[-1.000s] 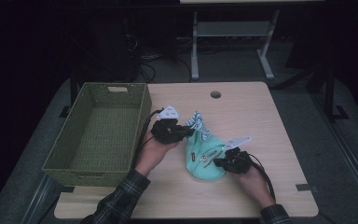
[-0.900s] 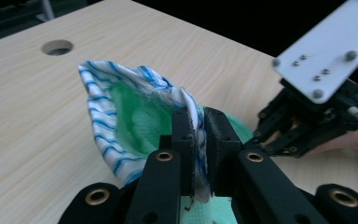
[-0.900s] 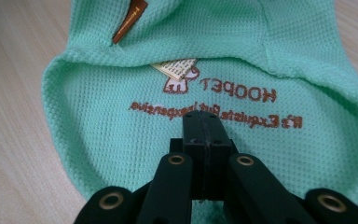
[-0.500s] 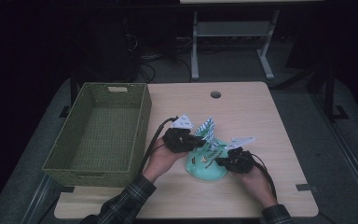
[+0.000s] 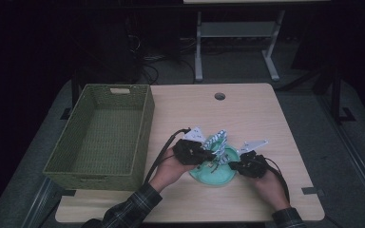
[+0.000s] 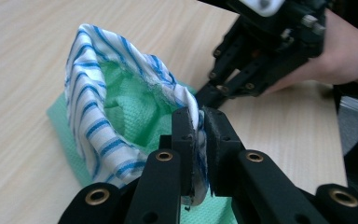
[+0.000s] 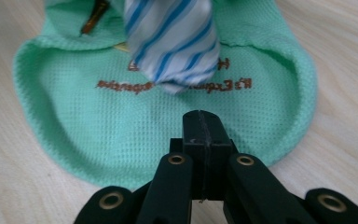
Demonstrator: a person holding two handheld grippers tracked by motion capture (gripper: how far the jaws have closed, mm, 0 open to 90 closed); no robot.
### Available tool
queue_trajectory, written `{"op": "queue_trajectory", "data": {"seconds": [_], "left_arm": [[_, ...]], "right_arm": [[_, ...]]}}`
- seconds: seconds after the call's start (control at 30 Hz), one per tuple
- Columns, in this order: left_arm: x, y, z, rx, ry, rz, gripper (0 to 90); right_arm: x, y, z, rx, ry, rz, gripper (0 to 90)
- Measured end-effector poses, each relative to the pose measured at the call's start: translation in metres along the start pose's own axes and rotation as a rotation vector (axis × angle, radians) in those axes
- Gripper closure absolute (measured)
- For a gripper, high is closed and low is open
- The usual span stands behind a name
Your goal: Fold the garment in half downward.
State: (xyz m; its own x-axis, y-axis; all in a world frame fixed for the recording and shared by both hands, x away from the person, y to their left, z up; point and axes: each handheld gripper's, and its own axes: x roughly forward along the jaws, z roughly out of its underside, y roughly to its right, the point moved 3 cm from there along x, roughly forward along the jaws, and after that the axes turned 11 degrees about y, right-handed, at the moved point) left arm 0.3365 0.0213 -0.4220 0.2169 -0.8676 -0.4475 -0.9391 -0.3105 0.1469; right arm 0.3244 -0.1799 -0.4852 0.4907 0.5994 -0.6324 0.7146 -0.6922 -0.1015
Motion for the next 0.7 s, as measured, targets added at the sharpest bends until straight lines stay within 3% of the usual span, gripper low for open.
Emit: {"op": "queue_trajectory", "data": {"seconds": [0.23,0.4,0.53,0.7], "left_arm": [[0.013,0.007,0.009,0.000,-0.035,0.037,82.0],[0.009,0.007,0.003,-0.006,-0.002,0.052,73.9],[-0.002,0.006,-0.009,0.004,0.035,0.044,65.5],[-0.012,-0.006,-0.018,0.017,0.052,-0.010,72.8]], "right_arm": [[-0.005,0.006,0.001,0.005,0.013,0.019,89.8],[-0.009,0.008,0.001,0.015,0.022,0.024,89.9],[-0.015,0.010,0.000,0.017,0.033,0.031,89.8],[-0.021,0.008,-0.001,0.025,0.052,0.019,89.8]]}}
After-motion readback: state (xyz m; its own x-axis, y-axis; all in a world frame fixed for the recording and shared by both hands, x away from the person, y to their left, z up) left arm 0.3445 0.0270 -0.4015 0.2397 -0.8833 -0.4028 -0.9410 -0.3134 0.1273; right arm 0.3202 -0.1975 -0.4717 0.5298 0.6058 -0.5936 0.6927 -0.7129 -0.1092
